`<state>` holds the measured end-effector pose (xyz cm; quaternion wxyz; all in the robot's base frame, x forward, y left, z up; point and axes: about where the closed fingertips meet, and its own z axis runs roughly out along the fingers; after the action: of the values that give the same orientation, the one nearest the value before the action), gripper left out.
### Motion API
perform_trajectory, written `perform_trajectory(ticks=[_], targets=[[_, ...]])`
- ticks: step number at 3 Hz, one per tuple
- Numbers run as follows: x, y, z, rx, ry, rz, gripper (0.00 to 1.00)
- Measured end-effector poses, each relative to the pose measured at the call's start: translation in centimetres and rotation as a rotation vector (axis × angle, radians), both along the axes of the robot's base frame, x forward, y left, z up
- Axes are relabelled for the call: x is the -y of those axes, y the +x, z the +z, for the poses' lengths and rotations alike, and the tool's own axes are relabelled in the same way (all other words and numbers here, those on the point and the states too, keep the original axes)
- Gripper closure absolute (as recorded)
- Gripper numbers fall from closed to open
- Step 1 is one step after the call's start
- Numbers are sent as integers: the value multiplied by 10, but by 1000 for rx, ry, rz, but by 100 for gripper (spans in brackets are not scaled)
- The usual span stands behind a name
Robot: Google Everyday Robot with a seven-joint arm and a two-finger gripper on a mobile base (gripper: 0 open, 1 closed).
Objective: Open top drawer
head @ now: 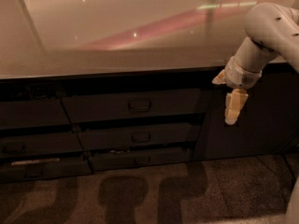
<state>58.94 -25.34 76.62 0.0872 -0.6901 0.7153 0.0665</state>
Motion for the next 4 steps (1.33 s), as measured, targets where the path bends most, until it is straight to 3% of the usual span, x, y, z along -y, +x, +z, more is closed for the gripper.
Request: perform_trajectory(ticks=[1,2,3,4], targets=[[0,0,0,0,0,0,0],[-1,-6,-2,71,-23,11,0],[13,-60,-7,235,-31,-21,0],[13,-60,-7,235,-31,-22,0]])
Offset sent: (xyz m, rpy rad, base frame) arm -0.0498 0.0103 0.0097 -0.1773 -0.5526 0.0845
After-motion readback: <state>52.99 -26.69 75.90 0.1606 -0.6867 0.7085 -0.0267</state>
